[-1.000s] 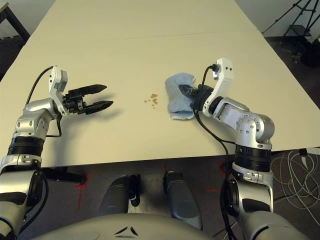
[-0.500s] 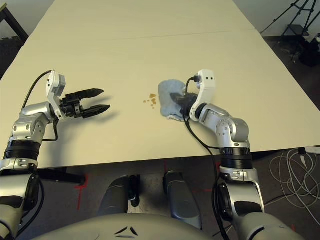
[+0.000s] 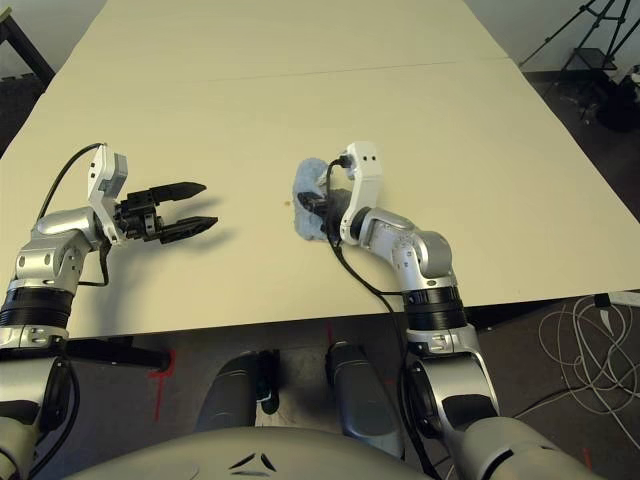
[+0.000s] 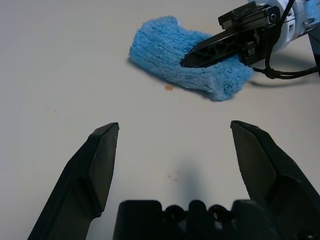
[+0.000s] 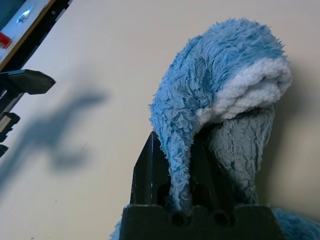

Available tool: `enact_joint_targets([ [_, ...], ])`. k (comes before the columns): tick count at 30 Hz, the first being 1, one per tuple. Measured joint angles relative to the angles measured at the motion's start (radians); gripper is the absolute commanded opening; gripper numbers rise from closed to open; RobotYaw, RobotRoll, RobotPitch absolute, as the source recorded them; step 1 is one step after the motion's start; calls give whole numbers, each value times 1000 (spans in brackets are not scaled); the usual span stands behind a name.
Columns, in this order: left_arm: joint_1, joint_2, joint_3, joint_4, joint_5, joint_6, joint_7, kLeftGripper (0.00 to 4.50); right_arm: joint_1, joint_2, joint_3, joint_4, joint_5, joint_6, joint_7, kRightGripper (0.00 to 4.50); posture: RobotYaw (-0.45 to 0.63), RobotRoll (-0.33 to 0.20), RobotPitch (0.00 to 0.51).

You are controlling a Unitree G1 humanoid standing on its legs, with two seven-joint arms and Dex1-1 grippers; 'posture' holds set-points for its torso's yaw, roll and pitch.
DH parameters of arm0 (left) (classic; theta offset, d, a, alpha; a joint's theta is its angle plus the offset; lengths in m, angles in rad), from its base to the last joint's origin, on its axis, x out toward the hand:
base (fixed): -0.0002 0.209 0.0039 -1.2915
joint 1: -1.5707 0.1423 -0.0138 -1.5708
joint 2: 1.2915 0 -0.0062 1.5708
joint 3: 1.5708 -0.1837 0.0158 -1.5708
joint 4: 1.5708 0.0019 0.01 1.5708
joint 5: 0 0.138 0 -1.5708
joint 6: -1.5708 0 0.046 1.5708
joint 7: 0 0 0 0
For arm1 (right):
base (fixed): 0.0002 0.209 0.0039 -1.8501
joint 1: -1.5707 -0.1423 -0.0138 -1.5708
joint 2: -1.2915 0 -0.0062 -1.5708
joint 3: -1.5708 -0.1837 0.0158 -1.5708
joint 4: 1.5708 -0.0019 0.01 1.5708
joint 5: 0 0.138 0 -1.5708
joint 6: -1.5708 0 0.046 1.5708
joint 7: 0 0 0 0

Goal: Wipe the water off the table with a rag.

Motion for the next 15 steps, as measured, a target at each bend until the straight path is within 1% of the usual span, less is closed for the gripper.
enact_joint_targets([
  [15,16,0,0,-35,-5,19,-8,4500,-39,80,60,64,-28,-7,55,95,-185,0,161],
])
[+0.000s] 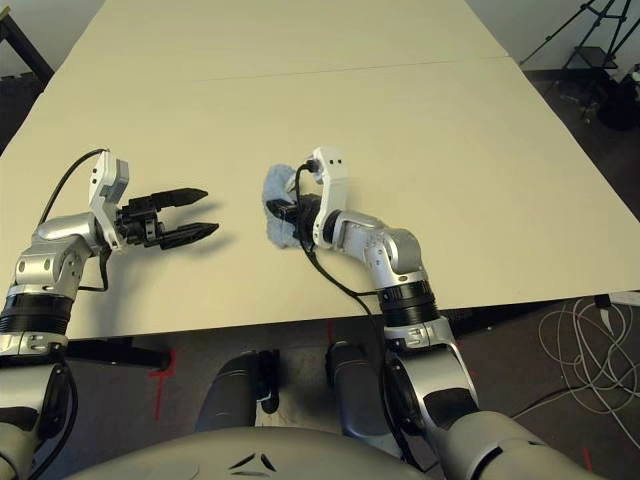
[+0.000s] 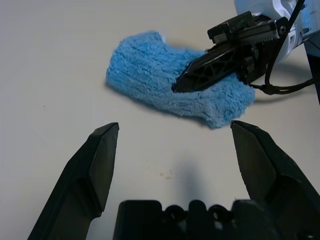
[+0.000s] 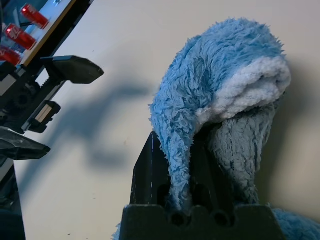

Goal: Wipe the water off the table with a rag.

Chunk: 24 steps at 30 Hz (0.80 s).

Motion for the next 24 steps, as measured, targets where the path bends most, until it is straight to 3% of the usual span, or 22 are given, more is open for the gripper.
enact_joint_targets([
  [6,3,0,0,-1,0,2,0,4500,-31,-49,1,43,-34,-35,26,95,-193,0,157],
  [24,-17,-7,-13,13,2,-8,-4,4500,-53,-399,-50,77,-109,-78,121,95,-224,0,144],
])
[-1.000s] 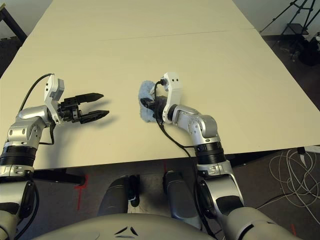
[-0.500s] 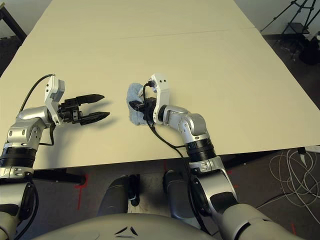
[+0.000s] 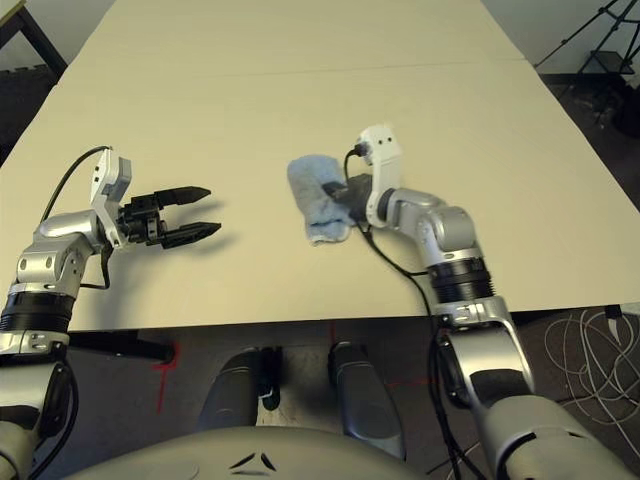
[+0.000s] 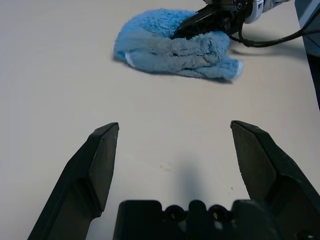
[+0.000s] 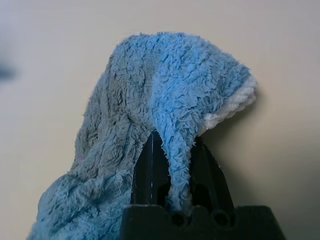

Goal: Wipe the water off the table with a rag.

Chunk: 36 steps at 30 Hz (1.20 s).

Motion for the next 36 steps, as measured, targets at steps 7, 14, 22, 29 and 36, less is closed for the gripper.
enact_joint_targets([
  [7,-23,-2,-9,33,2,-16,-4,4500,24,-77,-34,0,-1,-2,20,94,-237,0,144],
  [14,-34,-6,-16,65,5,-28,-7,4500,17,-85,-155,-25,81,48,30,94,-248,0,148],
  [22,-47,-11,-18,81,9,-35,-13,4500,-134,-266,-283,-47,189,162,78,94,-266,0,148],
  [29,-66,-24,-19,101,13,-41,-18,4500,-134,-306,-264,68,146,125,114,94,-260,0,147],
  [36,-66,-24,-19,101,13,-42,-18,4500,-123,-324,-219,297,7,-53,128,94,-249,0,148],
])
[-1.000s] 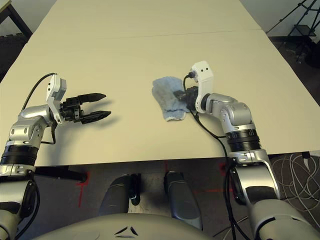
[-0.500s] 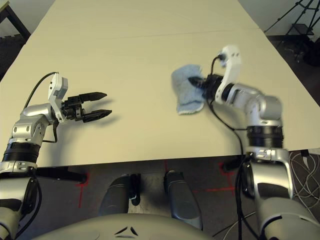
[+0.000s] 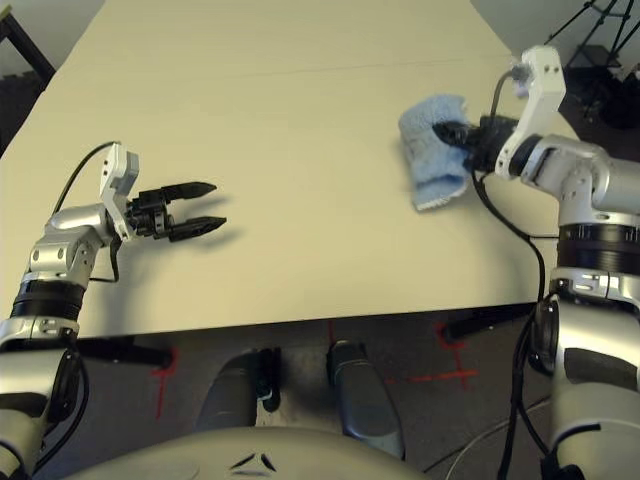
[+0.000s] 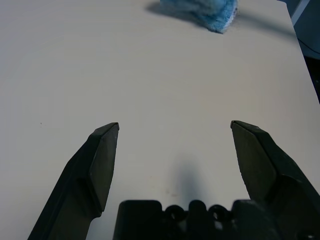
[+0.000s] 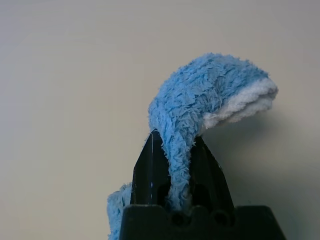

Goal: Wipe the water off the table with a rag.

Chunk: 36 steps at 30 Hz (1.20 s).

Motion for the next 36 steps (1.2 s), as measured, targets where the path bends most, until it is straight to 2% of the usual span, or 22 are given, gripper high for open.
enact_joint_targets([
  [13,0,4,0,-2,0,1,0,4500,-87,2,96,430,-255,-442,-56,94,-241,0,149],
  [17,1,6,0,-4,0,4,0,4500,-104,8,100,474,-277,-495,-67,1434,-240,0,151],
  [22,1,12,1,-5,0,7,0,4500,-107,4,83,473,-275,-511,-68,3327,-239,0,149],
  [25,1,12,5,-7,-4,13,13,4500,-105,-37,49,456,-264,-535,-77,4476,-242,0,143],
  [30,2,-10,57,-10,-18,14,87,4500,-85,-99,-29,412,-242,-618,-102,4476,-230,0,137],
  [36,-17,-102,129,15,13,-116,342,4500,-7,-75,-139,383,-156,-757,-84,4476,-212,0,142],
])
